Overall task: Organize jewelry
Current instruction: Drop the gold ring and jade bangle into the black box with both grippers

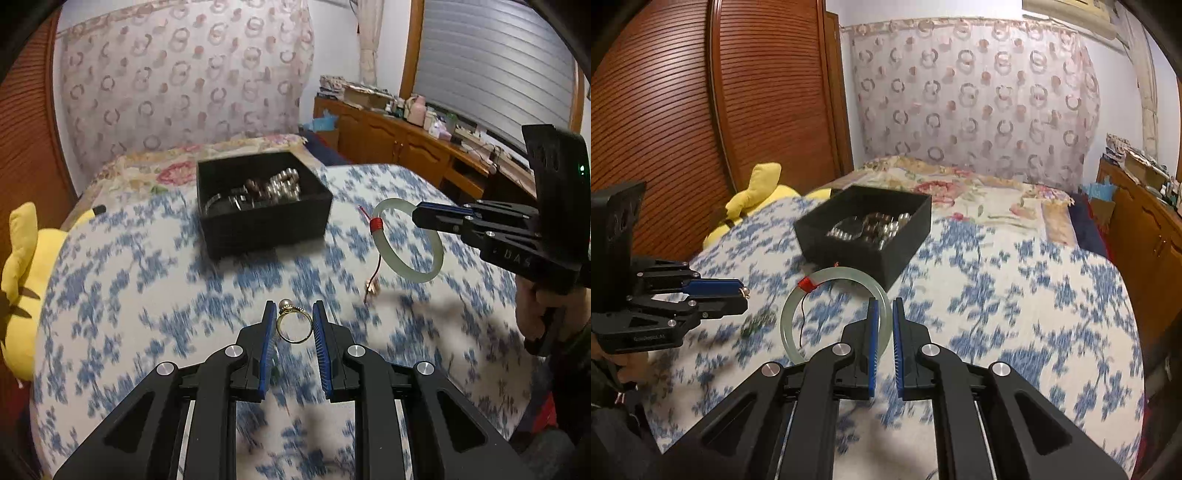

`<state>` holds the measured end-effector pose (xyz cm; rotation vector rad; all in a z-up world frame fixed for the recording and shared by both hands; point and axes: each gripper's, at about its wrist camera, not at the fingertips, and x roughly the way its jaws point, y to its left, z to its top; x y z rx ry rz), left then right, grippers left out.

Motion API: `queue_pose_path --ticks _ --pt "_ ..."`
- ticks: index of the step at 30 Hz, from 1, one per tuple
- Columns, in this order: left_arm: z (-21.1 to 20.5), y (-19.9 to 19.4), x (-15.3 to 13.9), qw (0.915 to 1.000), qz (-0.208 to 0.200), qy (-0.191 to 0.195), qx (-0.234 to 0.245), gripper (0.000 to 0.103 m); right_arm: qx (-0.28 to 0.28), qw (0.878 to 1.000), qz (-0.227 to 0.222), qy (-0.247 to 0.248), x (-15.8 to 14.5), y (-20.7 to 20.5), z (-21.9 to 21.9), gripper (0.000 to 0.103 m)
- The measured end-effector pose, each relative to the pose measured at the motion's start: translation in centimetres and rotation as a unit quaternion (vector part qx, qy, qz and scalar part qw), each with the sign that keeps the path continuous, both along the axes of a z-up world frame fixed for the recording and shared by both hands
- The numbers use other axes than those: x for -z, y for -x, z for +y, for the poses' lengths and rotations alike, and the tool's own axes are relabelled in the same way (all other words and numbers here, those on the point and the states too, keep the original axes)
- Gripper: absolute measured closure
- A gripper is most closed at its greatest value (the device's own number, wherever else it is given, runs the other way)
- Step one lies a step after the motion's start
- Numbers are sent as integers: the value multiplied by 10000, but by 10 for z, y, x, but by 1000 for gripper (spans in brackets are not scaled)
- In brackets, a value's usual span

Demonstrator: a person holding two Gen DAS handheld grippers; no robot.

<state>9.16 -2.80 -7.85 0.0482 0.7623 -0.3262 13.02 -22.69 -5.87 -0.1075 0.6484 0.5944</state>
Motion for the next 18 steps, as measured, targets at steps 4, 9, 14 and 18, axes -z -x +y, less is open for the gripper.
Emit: queue_pose_path --ticks 4,9,14,18 --pt "1 -19 -12 10000 -68 17 -53 84 -14 10000 -54 -58 -8 -22 3 94" --pt "3 -40 -24 9999 -145 31 -86 84 -126 9998 -146 -47 -18 -49 12 94" --pt "4 -59 -27 9998 -152 36 -138 84 -219 9994 -252 -57 -27 -72 25 94" --pt "7 -71 -29 9997 -149 46 -196 84 -280 9992 -286 -20 -27 -86 38 94"
